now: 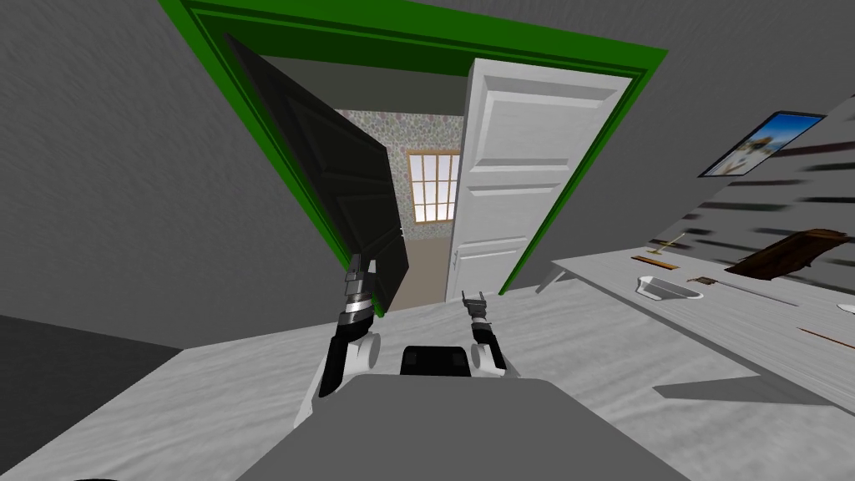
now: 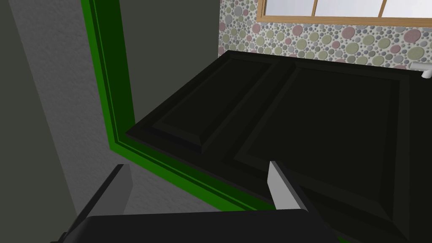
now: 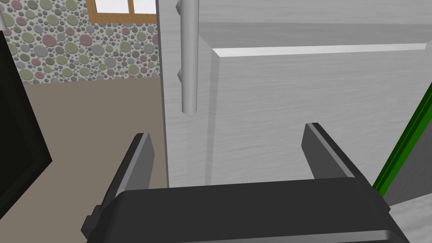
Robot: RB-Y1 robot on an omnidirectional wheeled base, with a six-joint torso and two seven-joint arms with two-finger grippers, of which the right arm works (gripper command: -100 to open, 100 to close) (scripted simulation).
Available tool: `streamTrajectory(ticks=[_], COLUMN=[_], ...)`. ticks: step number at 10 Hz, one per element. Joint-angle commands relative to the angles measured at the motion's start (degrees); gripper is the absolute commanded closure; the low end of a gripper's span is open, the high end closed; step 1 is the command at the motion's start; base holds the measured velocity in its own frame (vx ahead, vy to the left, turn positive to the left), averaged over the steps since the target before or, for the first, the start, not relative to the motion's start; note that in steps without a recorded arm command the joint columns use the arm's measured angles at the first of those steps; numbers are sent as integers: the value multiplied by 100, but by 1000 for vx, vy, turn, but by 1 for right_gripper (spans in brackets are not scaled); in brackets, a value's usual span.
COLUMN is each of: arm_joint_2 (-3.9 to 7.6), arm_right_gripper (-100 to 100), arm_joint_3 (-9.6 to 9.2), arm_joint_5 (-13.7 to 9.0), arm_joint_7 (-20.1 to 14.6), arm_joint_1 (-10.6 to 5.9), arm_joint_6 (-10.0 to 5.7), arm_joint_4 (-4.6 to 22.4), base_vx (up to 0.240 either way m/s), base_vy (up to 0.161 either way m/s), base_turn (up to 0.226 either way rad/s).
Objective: Push the door open
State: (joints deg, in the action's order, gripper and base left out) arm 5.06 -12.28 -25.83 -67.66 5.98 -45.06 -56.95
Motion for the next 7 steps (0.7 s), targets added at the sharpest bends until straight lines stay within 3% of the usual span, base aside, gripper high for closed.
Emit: streamTrajectory(ticks=[1,6,7], arm_joint_2=[0,0,16], arm_right_gripper=[-100,-100,-100], arm_joint_3=[0,0,-129], arm_joint_5=[0,0,13], arm_joint_7=[1,1,-125], arm_joint_1=[0,0,3], arm_joint_6=[1,1,21], arm_joint_4=[-1,-1,29], base_vx=[11,4,44], base_vy=[-10,-4,-20], base_turn=[-32,-14,-56])
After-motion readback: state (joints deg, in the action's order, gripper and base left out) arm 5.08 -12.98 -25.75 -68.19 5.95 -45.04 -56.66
